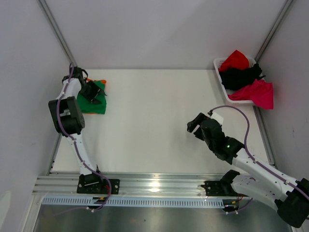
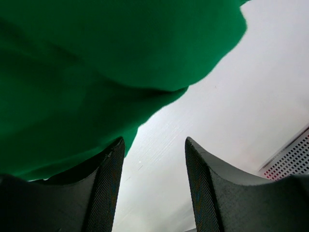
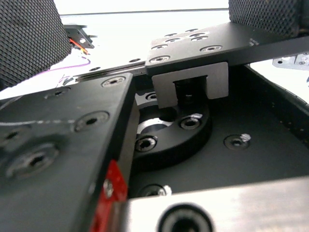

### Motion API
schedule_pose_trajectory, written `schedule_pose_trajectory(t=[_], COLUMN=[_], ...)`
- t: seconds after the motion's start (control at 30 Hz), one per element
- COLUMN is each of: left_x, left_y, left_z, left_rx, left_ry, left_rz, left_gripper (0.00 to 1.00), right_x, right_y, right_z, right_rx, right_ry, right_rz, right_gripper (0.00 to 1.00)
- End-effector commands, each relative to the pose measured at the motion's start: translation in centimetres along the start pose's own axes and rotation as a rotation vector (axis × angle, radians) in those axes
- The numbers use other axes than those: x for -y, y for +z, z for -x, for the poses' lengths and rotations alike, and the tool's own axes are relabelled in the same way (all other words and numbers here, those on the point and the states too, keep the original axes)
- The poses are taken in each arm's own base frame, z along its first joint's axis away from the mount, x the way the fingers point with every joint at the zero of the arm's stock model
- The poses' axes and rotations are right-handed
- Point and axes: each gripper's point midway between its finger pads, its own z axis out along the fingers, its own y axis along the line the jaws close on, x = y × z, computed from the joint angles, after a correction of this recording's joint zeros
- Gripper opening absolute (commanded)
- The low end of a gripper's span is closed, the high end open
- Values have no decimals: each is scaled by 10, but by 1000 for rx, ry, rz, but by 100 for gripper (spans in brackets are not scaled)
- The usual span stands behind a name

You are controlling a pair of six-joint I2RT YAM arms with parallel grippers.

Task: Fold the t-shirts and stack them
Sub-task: Neatly place the folded tshirt to the corner

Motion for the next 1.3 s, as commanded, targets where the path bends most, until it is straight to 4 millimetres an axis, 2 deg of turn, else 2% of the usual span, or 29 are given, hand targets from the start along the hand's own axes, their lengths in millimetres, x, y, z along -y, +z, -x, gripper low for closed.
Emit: schedule_pose_trajectory(t=[0.0,0.27,0.47,0.53,0.73,0.97,1.07,1.2,1.23,1.27], left_x=[8,-1,-16,-13,-11,-11,0,32,33,42], left_y=[14,22,39,44,41,42,28,-22,-27,-46], left_z=[-5,-8,-15,-17,-13,-19,-20,-1,2,18], left_rx=[-31,-74,-128,-137,-122,-156,-150,-10,8,74], left_ry=[31,39,30,40,54,51,48,106,117,136], left_rz=[-13,43,80,60,67,61,18,-43,-35,-24], left_gripper=[56,56,56,55,55,55,55,56,56,56], right_x=[-8,-9,-10,-7,-4,-6,-5,-4,-4,-3], right_y=[-2,-5,-8,-8,-11,-11,-14,-16,-16,-16], right_z=[10,12,15,14,18,17,19,20,21,20], right_rx=[27,34,40,38,53,50,55,58,60,60], right_ry=[22,31,38,37,34,33,33,35,36,38], right_rz=[22,27,35,30,22,31,29,34,32,31], right_gripper=[80,80,80,80,80,80,80,80,80,80])
